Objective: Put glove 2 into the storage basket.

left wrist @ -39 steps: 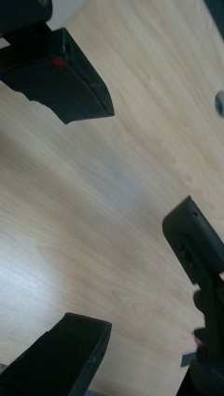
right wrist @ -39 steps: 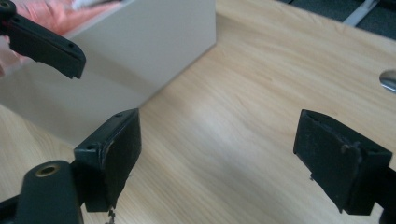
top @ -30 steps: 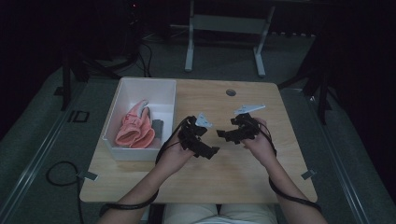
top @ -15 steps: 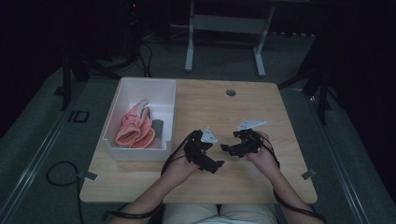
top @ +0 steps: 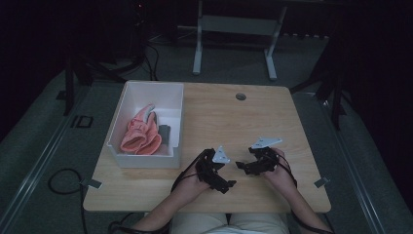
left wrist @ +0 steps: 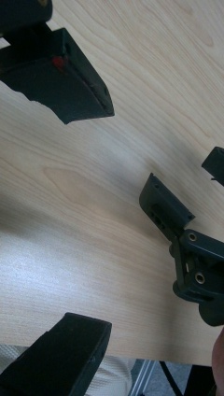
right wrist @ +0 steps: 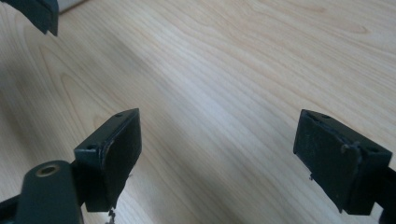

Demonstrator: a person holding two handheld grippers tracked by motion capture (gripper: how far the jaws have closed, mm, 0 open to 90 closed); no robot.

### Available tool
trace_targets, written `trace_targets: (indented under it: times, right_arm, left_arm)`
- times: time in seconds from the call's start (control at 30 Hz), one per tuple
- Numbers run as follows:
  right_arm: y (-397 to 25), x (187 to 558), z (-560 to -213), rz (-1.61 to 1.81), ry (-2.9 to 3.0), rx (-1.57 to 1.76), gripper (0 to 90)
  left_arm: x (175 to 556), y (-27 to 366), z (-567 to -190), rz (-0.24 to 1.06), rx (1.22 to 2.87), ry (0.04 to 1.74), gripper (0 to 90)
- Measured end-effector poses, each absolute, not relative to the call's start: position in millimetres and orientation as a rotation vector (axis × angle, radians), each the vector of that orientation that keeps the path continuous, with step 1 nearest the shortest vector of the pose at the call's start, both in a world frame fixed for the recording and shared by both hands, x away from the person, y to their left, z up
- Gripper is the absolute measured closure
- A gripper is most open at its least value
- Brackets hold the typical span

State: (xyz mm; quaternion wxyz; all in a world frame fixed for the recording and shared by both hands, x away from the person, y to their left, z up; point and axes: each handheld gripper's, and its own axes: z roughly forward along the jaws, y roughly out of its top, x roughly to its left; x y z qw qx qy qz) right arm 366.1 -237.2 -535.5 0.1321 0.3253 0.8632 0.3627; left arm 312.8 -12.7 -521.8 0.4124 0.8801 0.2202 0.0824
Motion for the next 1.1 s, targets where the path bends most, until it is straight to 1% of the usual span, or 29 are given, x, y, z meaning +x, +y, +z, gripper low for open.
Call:
trace_targets:
  times: [0.1,0.43,0.97,1.1]
  right_arm:
    - [-240.6,363.6,-539.7,1.047,2.502,0.952,15.1]
    - [-256.4,358.7,-550.4,1.016,2.469,0.977,14.9]
    - [-277.1,358.8,-559.8,1.039,2.378,1.050,13.8]
    - [-280.1,359.5,-562.3,1.030,2.380,1.056,13.8]
  left_arm:
    - [310.7,-13.7,-526.6,0.209,2.220,0.540,0.8]
    - [310.7,-9.0,-547.2,0.206,2.221,0.578,0.8]
    - [307.4,3.8,-558.8,0.276,2.184,0.626,0.8]
    - [308.0,7.1,-560.5,0.273,2.182,0.634,0.8]
